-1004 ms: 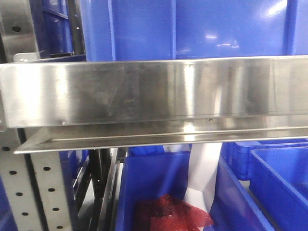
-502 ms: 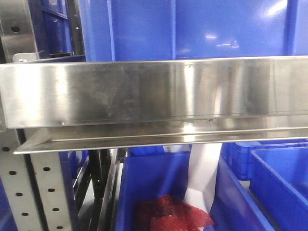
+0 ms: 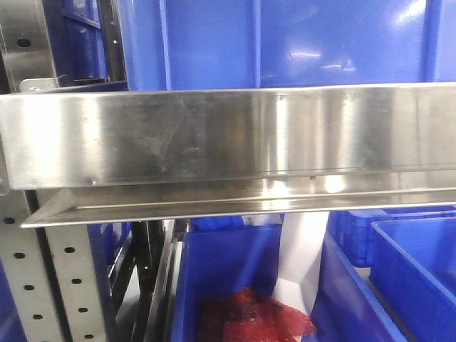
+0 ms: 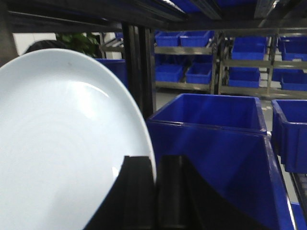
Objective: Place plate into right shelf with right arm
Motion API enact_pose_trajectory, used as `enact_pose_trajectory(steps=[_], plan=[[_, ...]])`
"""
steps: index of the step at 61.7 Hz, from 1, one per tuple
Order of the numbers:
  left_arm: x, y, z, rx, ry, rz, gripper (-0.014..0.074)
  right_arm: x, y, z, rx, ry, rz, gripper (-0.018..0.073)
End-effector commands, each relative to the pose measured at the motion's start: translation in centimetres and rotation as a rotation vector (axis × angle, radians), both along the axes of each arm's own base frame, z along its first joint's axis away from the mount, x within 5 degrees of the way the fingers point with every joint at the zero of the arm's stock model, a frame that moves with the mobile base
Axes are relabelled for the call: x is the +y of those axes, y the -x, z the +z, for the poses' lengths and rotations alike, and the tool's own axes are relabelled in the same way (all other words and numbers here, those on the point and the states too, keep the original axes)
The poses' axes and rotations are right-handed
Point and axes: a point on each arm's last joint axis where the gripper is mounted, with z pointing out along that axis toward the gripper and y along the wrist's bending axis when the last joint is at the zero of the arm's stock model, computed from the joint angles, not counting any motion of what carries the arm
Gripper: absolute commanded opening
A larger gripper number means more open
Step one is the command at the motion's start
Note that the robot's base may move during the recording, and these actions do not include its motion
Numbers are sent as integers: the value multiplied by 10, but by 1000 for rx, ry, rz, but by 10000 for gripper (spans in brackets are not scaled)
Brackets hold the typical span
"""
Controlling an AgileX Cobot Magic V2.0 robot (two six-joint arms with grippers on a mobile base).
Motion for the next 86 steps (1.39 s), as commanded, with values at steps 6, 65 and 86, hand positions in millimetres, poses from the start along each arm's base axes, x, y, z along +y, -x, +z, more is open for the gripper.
enact_pose_trajectory(steps=[6,65,86], plan=[[0,1,6,-97,8,-5,-47,7,-45,28,-36,27,-100,64],[0,1,6,-97,8,-5,-47,40,-229,-91,363,217,-236,239],[0,1,6,-97,8,-5,-47,32,-211,-76,378,215,-253,569]])
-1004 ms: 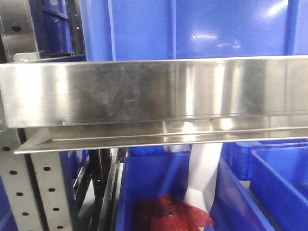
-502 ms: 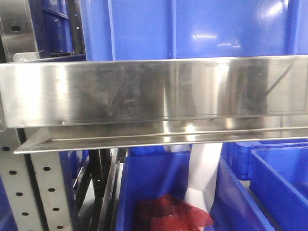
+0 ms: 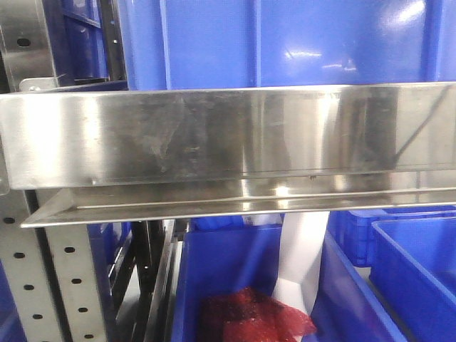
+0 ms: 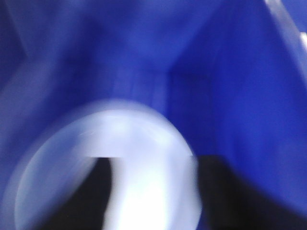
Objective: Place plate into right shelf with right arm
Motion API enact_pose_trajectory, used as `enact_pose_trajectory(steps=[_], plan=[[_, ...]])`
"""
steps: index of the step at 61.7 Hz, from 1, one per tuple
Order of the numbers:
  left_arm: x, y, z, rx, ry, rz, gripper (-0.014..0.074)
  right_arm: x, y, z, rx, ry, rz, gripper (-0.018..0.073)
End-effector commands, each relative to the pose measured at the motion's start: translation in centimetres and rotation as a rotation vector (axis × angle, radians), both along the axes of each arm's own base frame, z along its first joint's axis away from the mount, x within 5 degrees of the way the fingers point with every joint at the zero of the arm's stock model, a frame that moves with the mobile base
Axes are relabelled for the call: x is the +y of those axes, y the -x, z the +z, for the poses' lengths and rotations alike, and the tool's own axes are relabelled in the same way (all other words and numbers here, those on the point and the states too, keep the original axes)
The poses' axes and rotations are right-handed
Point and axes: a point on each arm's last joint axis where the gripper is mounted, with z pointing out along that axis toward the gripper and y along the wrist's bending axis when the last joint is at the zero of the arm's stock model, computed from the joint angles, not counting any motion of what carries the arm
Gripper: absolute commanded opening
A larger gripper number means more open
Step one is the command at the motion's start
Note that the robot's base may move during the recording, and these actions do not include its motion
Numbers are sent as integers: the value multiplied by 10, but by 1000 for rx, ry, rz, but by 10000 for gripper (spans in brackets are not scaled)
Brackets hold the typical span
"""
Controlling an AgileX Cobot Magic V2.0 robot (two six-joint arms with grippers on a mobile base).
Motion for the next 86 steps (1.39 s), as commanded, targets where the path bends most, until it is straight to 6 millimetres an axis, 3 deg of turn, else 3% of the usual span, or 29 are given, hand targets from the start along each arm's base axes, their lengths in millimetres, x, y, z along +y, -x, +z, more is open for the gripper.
enact_pose_trajectory(steps=[1,7,15,28,35,39,50,59,73,86], plan=[[0,1,6,-97,8,-5,-47,-12,25,53,-172,-36,2,566],[0,1,6,-97,8,-5,-47,-19,44,71,-204,-49,-4,519],[0,1,6,-97,8,-5,-47,-30,78,97,-235,-65,-13,386],[0,1,6,-97,8,-5,-47,-50,143,113,-319,-95,-1,142],[0,1,6,-97,8,-5,-47,-64,183,105,-374,-105,15,55],[0,1,6,-97,8,-5,-47,-71,206,95,-412,-112,28,49],[0,1,6,-97,8,-5,-47,-91,266,51,-507,-136,58,48],[0,1,6,-97,8,-5,-47,-102,300,12,-542,-146,67,48],[0,1,6,-97,8,-5,-47,-111,324,-29,-542,-147,64,48],[0,1,6,-97,8,-5,-47,-110,321,-46,-497,-131,63,48]])
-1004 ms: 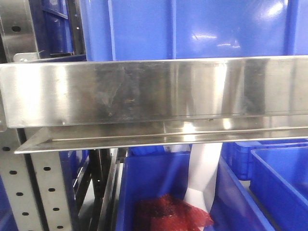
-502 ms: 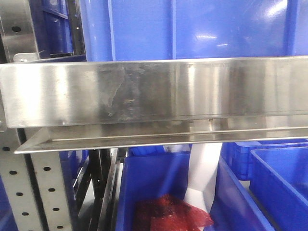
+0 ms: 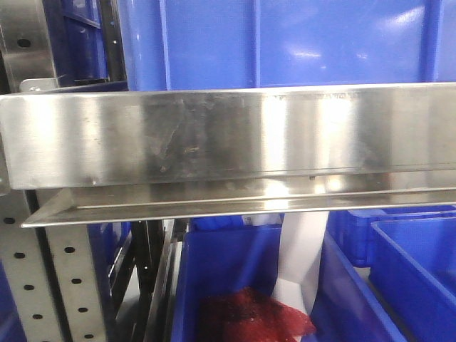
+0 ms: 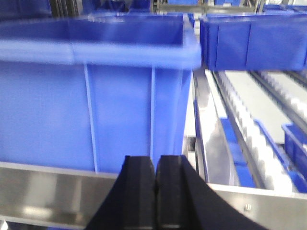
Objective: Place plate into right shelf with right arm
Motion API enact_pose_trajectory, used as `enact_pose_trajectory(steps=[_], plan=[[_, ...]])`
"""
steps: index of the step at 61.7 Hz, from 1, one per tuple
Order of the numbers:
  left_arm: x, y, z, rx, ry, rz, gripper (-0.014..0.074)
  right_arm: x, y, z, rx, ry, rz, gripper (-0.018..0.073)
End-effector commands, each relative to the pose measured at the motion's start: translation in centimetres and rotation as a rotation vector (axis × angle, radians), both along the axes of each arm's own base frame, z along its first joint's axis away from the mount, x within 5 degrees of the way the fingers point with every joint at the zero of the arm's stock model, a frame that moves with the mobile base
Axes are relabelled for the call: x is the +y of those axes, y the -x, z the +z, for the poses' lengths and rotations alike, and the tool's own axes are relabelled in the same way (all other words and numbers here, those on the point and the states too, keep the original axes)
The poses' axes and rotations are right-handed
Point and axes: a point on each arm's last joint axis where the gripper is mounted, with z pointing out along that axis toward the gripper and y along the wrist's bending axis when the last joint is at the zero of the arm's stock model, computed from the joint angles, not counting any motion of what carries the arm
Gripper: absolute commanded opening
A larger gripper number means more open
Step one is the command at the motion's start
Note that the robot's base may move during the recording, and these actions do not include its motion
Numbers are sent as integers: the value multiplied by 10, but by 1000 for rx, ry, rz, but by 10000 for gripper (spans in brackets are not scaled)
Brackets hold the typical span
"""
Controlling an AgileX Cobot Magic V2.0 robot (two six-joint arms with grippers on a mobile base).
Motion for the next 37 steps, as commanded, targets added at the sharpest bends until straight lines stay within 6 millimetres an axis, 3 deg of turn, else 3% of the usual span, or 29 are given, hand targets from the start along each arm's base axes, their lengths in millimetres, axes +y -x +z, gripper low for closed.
enact_pose_trajectory(steps=[1,22,37], plan=[[0,1,6,-97,8,-5,-47,1,-1,11,-88,3,12,48],[0,1,6,-97,8,-5,-47,2,-2,8,-84,5,14,48],[0,1,6,-97,8,-5,-47,3,-8,-23,-73,34,-24,48]])
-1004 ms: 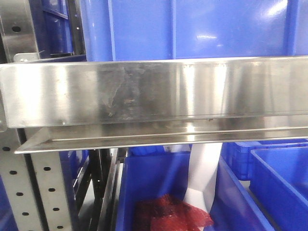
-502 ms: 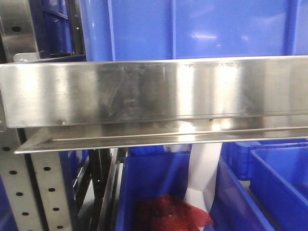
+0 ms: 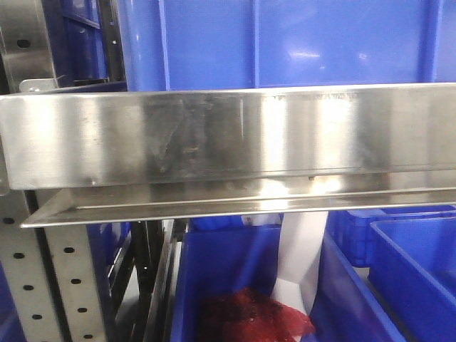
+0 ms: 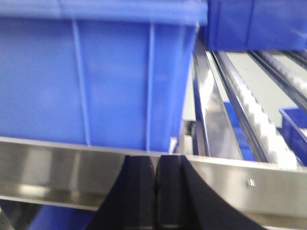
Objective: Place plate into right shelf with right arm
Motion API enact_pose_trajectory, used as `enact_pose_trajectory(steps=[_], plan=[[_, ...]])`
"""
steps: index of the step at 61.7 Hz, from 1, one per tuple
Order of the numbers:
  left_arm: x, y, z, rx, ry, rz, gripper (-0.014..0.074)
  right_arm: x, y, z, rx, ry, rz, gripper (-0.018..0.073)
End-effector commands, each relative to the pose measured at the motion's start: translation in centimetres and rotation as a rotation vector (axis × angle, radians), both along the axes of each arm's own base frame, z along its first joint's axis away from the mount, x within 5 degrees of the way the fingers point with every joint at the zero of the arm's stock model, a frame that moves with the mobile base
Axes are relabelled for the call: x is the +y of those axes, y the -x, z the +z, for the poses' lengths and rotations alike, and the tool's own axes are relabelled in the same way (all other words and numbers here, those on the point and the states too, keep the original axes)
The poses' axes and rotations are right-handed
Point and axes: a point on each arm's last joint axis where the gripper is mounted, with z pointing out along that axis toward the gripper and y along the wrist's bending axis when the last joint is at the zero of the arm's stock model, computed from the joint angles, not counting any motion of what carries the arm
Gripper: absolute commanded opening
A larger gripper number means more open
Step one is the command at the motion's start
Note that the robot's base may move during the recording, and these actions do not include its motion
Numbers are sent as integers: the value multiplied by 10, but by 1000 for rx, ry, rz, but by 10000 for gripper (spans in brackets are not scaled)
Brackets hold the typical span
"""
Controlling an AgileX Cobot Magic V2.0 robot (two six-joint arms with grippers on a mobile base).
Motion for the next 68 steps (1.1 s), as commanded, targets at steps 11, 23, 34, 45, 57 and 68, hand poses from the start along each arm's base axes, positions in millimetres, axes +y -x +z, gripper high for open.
enact_pose_trajectory(steps=[11,23,34,45,57,68], plan=[[0,1,6,-97,8,-5,-47,0,0,-20,-187,26,-47,48],[0,1,6,-97,8,-5,-47,-3,1,-56,-230,20,-96,48],[0,1,6,-97,8,-5,-47,-4,4,-83,-278,12,-103,48],[0,1,6,-97,8,-5,-47,-4,5,-97,-286,-48,-110,48],[0,1,6,-97,8,-5,-47,-4,5,-97,-286,-48,-111,48],[0,1,6,-97,8,-5,-47,-5,5,-96,-295,-46,-133,48]])
